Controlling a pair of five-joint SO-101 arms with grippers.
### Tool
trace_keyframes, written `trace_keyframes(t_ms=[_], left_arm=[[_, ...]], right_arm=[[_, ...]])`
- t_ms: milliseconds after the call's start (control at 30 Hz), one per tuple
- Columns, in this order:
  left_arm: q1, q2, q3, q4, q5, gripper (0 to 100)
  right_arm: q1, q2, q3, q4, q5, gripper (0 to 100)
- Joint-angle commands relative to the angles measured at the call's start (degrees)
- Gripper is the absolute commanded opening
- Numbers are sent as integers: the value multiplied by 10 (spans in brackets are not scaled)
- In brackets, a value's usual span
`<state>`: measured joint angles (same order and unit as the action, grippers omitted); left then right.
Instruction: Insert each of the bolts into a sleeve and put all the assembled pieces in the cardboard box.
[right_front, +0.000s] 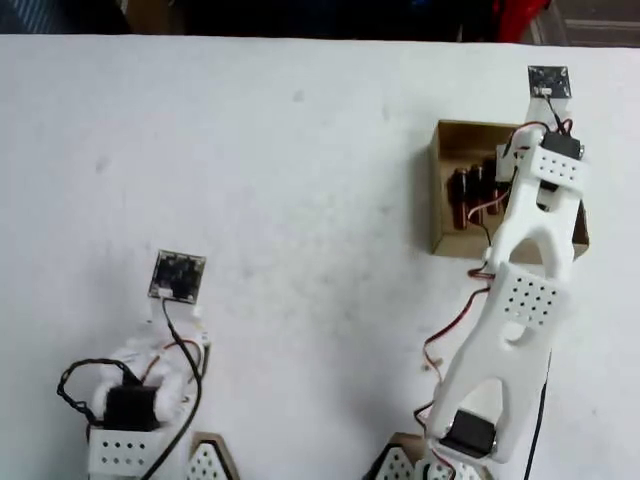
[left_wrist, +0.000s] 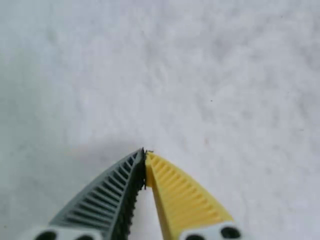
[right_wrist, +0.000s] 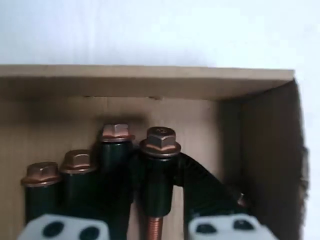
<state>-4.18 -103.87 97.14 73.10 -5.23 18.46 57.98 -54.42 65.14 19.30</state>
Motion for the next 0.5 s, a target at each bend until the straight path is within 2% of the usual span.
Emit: trace_keyframes(t_ms=[0, 200, 467], left_arm=[[-7, -3, -2, 4, -5, 24], [-7, -3, -2, 4, -5, 24], [-7, -3, -2, 4, -4, 24]], right_arm=[[1, 9, -67, 38, 9, 123], [4, 21, -154, 85, 8, 113], [-7, 21, -399, 247, 4, 108]])
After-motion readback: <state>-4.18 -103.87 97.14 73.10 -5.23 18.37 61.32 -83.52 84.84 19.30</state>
